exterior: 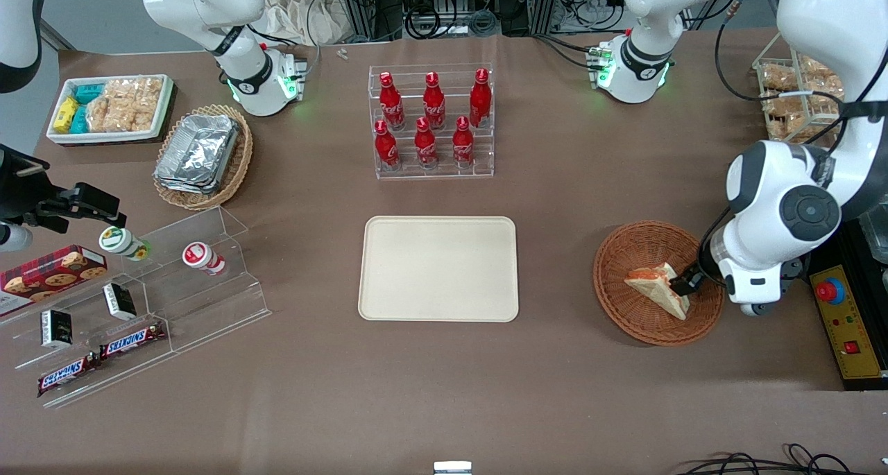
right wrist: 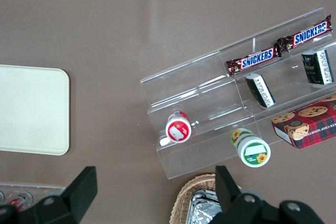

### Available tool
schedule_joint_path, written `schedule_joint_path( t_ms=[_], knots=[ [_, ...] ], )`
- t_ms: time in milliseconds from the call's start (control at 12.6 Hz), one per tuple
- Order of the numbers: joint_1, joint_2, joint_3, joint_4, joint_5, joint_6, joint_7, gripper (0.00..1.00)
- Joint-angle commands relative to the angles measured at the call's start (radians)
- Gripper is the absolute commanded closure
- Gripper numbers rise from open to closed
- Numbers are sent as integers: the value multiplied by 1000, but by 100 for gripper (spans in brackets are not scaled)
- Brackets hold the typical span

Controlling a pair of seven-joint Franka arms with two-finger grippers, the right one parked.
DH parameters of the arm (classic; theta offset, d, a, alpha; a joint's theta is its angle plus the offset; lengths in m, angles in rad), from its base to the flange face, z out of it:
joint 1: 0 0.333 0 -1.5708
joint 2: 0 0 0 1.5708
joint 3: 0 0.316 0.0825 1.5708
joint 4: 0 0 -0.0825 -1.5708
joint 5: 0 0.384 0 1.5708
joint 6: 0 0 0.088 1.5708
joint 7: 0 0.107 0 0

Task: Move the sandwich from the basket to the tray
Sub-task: 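Close the left gripper on the wrapped sandwich's edge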

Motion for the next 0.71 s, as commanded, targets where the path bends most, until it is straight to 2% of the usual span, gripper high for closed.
schedule_joint_path(
  t_ms=[0, 634],
  knots=[
    [-6, 44, -5, 25, 35, 44, -115, 0],
    [-15, 109, -3, 17, 35, 59, -148, 0]
  ],
)
